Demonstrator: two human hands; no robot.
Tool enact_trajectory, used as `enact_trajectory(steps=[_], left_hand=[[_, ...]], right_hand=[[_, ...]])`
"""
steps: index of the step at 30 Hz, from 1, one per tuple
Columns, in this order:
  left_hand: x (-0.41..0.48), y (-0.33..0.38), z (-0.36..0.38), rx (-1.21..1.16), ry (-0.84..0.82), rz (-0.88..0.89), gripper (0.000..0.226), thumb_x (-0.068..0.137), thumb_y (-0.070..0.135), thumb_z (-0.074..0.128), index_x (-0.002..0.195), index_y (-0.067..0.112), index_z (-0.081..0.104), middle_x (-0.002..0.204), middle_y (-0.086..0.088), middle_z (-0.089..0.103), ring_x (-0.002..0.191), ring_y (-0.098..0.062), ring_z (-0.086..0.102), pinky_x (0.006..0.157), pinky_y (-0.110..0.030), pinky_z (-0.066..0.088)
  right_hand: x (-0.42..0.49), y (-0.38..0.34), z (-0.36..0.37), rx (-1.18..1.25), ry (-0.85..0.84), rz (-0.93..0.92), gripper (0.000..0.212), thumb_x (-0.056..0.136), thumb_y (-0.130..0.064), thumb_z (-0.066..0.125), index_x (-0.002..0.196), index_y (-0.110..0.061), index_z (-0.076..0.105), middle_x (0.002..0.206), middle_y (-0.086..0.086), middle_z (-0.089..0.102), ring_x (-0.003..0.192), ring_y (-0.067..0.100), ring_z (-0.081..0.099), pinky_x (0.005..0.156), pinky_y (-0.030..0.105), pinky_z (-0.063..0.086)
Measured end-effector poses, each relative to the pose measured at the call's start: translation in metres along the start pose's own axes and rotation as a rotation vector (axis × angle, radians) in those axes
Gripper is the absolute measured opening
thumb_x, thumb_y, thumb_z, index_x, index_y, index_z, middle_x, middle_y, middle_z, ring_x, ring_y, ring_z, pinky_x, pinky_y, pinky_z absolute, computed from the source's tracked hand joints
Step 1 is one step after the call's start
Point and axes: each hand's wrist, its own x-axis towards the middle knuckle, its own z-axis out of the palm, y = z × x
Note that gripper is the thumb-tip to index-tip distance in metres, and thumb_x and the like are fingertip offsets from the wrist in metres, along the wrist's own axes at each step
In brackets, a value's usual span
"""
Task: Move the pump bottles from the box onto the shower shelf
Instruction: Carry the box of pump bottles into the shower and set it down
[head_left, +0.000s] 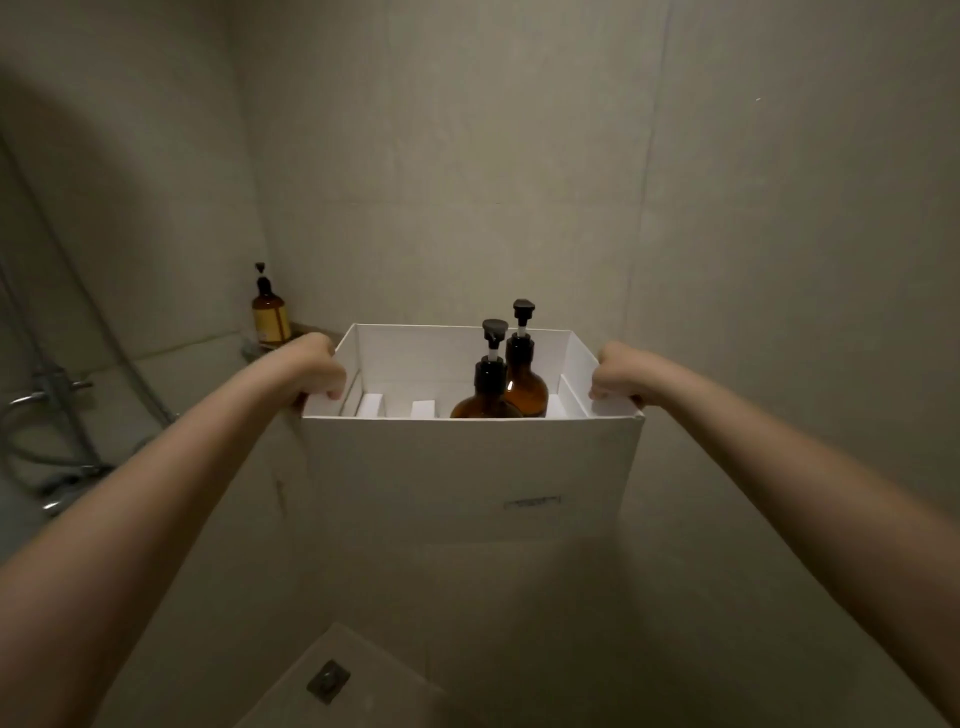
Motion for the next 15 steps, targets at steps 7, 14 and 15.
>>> enact_trajectory(steps=[7, 14, 15], left_hand=[[0.034, -0.048, -0.022, 0.044, 0.063, -0.184, 0.038, 0.078, -0.007, 0.056, 0.115, 0.0, 0.051, 0.089, -0.015, 0.055, 0.073, -0.028, 0.055, 0.051, -0.033, 0.046], [0.058, -0.094, -0.071, 0.038, 0.221, -0.275, 0.026, 0.075, -0.012, 0.054, 0.101, -0.008, 0.055, 0.087, -0.023, 0.056, 0.068, -0.031, 0.055, 0.052, -0.033, 0.045], [0.062, -0.099, -0.078, 0.042, 0.249, -0.29, 0.023, 0.075, -0.012, 0.053, 0.097, -0.006, 0.055, 0.088, -0.023, 0.056, 0.068, -0.031, 0.055, 0.051, -0.032, 0.045]], right_hand=[[0.076, -0.064, 0.036, -0.024, -0.106, -0.17, 0.029, 0.086, 0.002, 0.049, 0.114, 0.007, 0.057, 0.088, 0.017, 0.057, 0.06, 0.023, 0.054, 0.04, 0.024, 0.04], [0.137, -0.153, 0.063, 0.03, -0.198, -0.353, 0.03, 0.086, 0.005, 0.048, 0.115, 0.01, 0.056, 0.092, 0.022, 0.059, 0.077, 0.031, 0.059, 0.047, 0.029, 0.046], [0.145, -0.165, 0.067, 0.036, -0.206, -0.376, 0.031, 0.086, 0.005, 0.048, 0.116, 0.01, 0.055, 0.091, 0.021, 0.058, 0.078, 0.031, 0.059, 0.046, 0.029, 0.044]])
